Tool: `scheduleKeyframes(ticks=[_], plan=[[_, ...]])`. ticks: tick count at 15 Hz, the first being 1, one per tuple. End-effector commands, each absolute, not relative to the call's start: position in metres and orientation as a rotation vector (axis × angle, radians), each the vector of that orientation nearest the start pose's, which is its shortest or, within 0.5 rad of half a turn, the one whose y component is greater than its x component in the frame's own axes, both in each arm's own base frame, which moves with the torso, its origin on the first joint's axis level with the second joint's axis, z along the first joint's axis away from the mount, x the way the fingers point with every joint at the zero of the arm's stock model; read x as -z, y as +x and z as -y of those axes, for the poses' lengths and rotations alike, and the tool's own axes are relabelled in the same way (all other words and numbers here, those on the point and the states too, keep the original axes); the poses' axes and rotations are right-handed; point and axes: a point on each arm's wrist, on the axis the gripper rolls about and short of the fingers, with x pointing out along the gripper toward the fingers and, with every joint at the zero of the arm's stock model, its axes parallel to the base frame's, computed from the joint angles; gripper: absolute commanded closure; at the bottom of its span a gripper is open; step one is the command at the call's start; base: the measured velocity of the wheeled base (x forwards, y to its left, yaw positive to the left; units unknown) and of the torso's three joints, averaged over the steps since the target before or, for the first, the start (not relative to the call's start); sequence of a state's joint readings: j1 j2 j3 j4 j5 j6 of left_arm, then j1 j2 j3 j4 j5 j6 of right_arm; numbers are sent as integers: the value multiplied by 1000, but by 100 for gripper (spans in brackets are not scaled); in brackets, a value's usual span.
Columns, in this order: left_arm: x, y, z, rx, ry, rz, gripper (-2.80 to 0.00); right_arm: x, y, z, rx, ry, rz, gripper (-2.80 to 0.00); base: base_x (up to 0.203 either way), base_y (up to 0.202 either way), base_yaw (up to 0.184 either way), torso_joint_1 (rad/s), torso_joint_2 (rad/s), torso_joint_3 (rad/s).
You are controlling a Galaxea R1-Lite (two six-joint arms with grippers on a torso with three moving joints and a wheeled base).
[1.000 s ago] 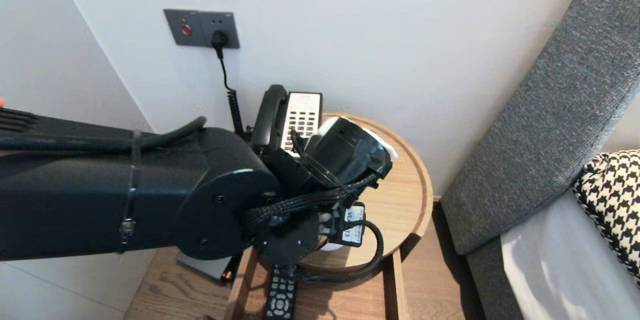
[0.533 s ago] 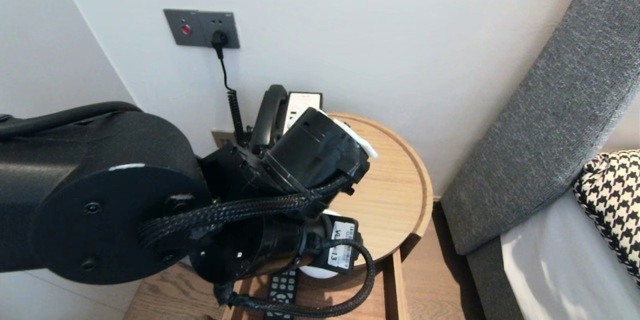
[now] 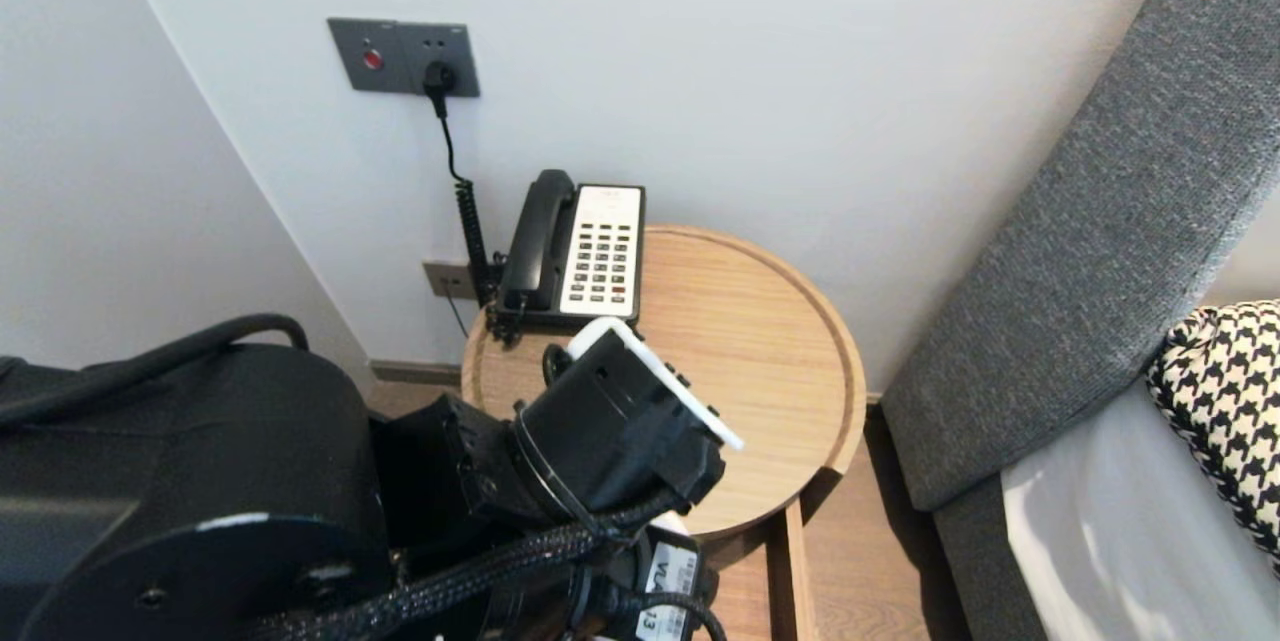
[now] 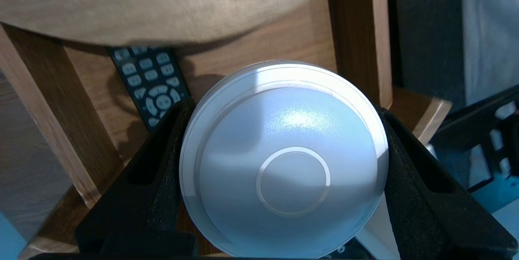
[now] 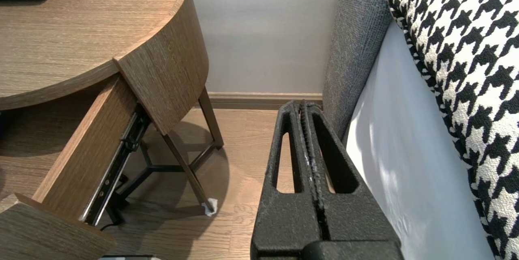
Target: Put the remote controls on the table in the drawer one by one
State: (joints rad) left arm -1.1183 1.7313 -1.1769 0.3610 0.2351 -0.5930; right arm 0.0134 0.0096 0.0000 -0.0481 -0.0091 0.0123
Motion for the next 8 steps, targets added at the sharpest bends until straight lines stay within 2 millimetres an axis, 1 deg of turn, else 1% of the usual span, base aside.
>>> scheduleKeyframes(ticks=[1, 8], plan=[[-173, 130, 267, 557, 92, -955, 0, -73, -20, 0, -5, 12, 14, 0, 0, 0, 0, 0, 0, 0], [-144, 126, 266, 536, 67, -954, 0, -73, -20, 0, -5, 12, 14, 0, 0, 0, 0, 0, 0, 0]])
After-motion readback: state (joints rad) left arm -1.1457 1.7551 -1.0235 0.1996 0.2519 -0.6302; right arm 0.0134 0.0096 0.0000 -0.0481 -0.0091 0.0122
